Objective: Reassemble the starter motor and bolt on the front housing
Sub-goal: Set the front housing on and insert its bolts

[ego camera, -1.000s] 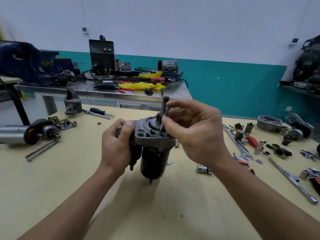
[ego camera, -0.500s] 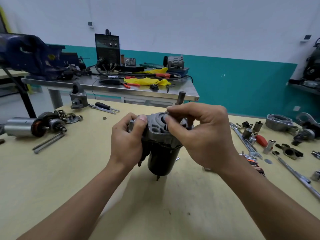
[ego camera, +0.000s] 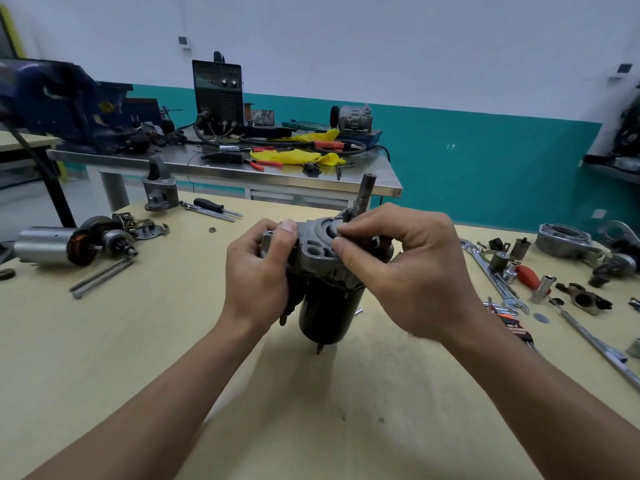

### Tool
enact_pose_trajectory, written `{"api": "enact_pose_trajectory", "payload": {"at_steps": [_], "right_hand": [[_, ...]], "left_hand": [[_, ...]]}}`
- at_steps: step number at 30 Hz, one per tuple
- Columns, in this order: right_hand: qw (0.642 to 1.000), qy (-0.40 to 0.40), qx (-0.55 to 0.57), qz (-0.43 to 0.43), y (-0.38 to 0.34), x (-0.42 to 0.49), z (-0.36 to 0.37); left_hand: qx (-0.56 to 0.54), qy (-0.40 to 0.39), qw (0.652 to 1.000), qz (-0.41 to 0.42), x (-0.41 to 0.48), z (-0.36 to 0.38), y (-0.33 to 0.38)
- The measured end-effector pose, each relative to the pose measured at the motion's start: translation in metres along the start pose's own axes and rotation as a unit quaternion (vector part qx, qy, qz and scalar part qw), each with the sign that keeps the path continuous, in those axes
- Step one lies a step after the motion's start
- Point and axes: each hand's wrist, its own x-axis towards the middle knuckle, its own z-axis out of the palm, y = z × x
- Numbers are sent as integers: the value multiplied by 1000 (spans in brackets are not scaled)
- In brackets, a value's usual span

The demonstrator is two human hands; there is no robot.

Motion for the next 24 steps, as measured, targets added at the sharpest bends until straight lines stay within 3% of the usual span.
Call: {"api": "enact_pose_trajectory", "payload": {"at_steps": [14,18,24], "right_hand": [[997,-55,-41,-33,10,-13,-3],[995,-85,-31,40,-1,1,-9],[957,-225,-135,123,-26,35,-19]], "left_hand": [[-1,6,1000,-19,-5,-2,7],[10,11,1000,-16,-6,-1,7],[22,11,1000,-20,-5,-1,5]]}}
